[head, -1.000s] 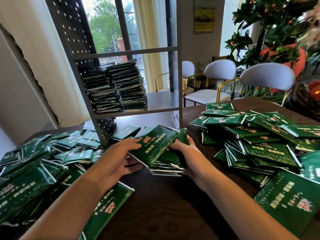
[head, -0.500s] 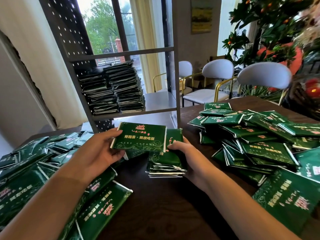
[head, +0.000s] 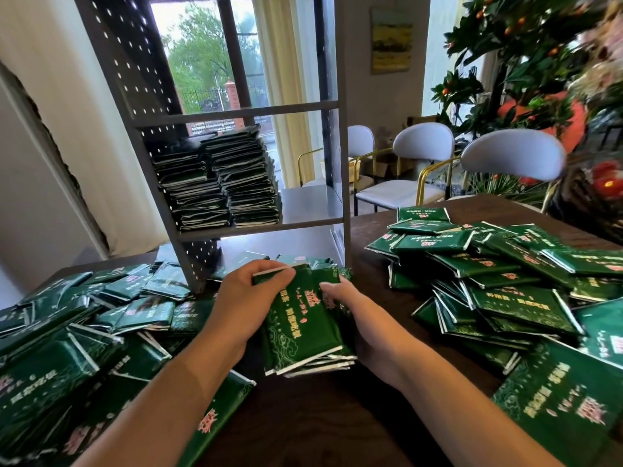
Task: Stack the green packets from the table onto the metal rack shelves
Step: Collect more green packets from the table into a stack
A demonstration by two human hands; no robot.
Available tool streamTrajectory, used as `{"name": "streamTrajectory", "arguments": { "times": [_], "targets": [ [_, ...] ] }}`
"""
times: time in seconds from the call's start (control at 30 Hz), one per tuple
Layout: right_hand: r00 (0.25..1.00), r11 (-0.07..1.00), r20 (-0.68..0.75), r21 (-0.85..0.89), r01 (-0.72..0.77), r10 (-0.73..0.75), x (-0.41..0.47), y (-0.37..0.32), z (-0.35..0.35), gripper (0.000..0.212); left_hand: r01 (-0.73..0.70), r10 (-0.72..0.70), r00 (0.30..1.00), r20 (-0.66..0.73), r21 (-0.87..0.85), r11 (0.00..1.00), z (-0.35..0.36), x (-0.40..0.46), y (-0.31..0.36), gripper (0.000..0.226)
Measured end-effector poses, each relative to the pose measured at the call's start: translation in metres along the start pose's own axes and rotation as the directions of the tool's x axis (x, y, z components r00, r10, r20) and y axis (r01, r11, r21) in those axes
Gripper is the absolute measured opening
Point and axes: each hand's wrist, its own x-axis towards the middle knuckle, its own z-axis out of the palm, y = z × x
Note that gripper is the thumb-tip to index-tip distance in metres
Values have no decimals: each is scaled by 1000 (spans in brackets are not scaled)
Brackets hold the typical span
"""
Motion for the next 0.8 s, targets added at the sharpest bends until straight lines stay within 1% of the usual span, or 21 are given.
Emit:
{"name": "streamTrajectory", "arguments": {
  "times": [0.07,0.1,0.17,0.2,0.27,0.33,0.37,0.47,0.53,0.57,0.6,0.63,0.67,0.7,0.73,0.8],
  "targets": [
    [999,999,30,-34,-9,10,0,1,2,81,-38,39,999,-30,59,998,8,-2,-4,6],
    [999,999,38,-49,-16,18,-1,1,4,84,-62,65,997,-29,100,993,12,-2,-7,6],
    [999,997,27,-70,-25,27,-1,2,3,86,-85,89,996,-17,153,985,17,-3,-10,17],
    [1000,997,14,-76,-22,23,-1,2,3,81,-71,74,997,-13,159,985,19,-3,-12,27],
    [1000,998,-7,-58,1,-2,0,2,1,62,3,-3,1000,2,85,996,20,-5,-12,46],
    [999,999,-37,-32,24,-25,3,2,-1,48,85,-82,993,83,-35,996,23,-9,-13,50],
    [998,999,-52,-24,27,-28,5,3,-2,45,114,-107,986,130,-51,992,24,-10,-15,47],
    [998,1000,-65,-18,19,-20,8,5,-2,45,158,-157,959,234,16,987,25,-19,-18,45],
    [997,1000,-72,-20,4,-5,9,7,-4,44,139,-161,950,268,98,985,23,-23,-22,65],
    [997,1000,-76,-15,-3,1,10,7,-5,42,130,-163,949,268,136,982,22,-23,-23,68],
    [996,1000,-88,-10,-1,0,10,7,-6,41,106,-144,955,259,154,982,21,-23,-21,63],
    [995,1000,-103,-3,4,-4,12,7,-9,40,81,-116,959,257,146,986,19,-21,-20,51],
    [992,1000,-127,4,12,-12,13,7,-11,39,52,-82,969,231,133,990,19,-20,-19,38],
    [988,1000,-154,15,25,-22,13,7,-13,38,-3,-25,983,182,153,988,17,-15,-20,30],
    [982,999,-187,24,35,-30,14,6,-14,38,-70,44,991,127,212,975,14,-7,-23,26],
    [968,998,-248,43,42,-30,15,5,-16,46,-158,147,987,60,409,899,8,8,-29,21]
  ]
}}
